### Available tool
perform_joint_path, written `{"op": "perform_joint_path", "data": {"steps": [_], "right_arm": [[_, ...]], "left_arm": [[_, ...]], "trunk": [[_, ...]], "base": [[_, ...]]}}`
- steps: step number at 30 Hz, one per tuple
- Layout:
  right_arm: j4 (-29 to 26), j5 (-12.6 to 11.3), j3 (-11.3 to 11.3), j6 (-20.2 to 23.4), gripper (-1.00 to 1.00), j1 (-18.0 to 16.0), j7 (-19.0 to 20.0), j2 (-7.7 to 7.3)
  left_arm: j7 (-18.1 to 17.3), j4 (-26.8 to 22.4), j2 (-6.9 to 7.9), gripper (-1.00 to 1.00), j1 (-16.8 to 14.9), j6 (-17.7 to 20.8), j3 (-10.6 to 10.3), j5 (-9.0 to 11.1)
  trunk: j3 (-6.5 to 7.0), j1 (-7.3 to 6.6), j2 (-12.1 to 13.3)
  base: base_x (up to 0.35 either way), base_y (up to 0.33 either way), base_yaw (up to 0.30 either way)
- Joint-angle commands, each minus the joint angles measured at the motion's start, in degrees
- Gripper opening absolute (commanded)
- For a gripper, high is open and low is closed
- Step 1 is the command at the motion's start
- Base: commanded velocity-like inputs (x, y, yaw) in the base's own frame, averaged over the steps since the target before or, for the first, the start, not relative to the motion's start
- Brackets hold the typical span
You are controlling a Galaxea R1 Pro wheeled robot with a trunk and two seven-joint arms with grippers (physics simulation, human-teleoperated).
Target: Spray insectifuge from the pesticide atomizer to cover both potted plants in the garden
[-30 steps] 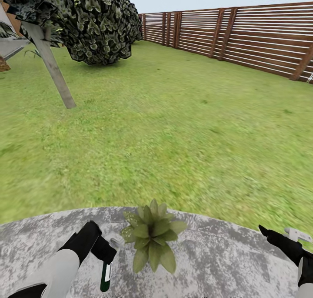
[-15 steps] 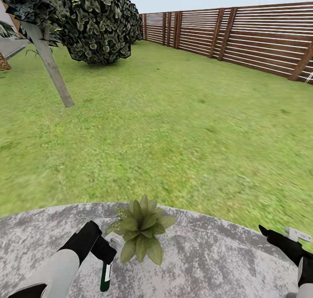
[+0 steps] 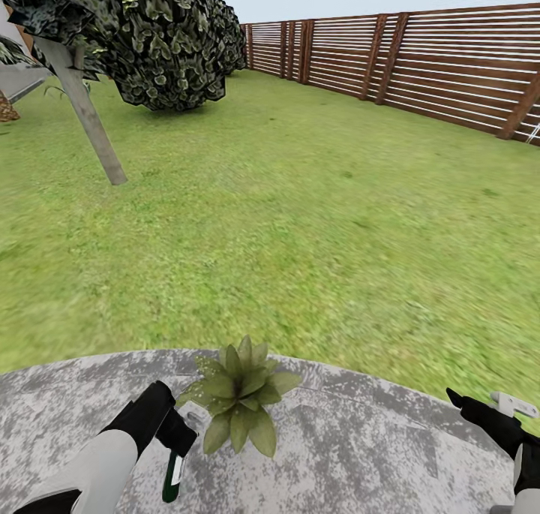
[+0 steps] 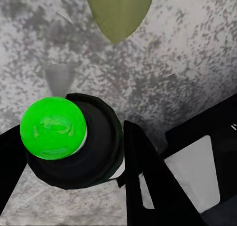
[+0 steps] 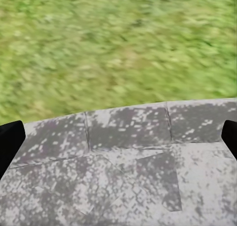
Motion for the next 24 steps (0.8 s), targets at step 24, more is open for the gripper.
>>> {"op": "perform_joint_path", "data": {"steps": [24], "right_arm": [[-0.09, 0.25, -0.27, 0.25, 1.0, -0.08, 0.45, 0.0]], "left_arm": [[-2.33, 2.87, -1.92, -1.0, -0.02, 3.41, 0.22, -12.17]], "trunk": [[-0.04, -0.01, -0.02]], "base": [[0.0, 0.0, 0.0]]}}
